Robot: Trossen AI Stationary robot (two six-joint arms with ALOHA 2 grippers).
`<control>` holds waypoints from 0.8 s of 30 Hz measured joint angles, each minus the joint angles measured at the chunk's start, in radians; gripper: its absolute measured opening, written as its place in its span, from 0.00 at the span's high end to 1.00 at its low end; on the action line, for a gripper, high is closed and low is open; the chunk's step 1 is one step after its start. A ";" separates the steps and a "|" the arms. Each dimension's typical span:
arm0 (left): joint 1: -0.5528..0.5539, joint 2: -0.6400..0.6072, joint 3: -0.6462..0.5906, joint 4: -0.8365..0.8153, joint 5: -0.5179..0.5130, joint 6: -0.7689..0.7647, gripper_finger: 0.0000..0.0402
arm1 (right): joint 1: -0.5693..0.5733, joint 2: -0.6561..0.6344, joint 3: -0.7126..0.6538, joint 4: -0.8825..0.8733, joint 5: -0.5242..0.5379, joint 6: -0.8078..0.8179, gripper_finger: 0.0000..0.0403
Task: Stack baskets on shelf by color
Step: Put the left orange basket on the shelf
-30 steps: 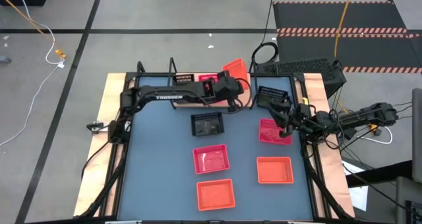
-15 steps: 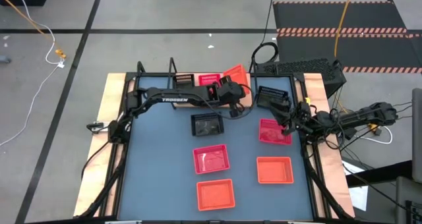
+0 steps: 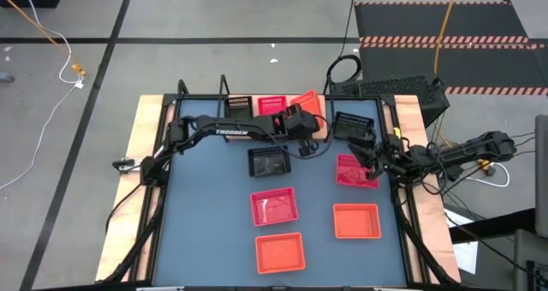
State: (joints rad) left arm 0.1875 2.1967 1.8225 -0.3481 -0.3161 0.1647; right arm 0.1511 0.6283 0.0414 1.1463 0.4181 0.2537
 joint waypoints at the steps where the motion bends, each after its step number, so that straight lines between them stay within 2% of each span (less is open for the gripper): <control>1: 0.001 0.000 0.000 0.001 0.000 -0.012 0.94 | 0.000 0.001 0.000 0.001 0.002 0.005 0.62; 7: 0.000 0.013 0.000 -0.002 -0.005 -0.037 0.98 | -0.001 -0.002 0.000 0.042 0.000 0.015 0.62; 15: 0.000 0.011 0.000 -0.012 -0.003 -0.035 0.86 | -0.001 -0.002 0.000 0.075 -0.001 -0.007 0.62; 24: 0.001 0.011 0.000 0.010 -0.003 -0.036 0.85 | -0.001 -0.002 0.000 0.077 -0.001 -0.012 0.62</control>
State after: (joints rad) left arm 0.1883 2.2082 1.8225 -0.3380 -0.3187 0.1283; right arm 0.1505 0.6266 0.0414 1.2232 0.4171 0.2420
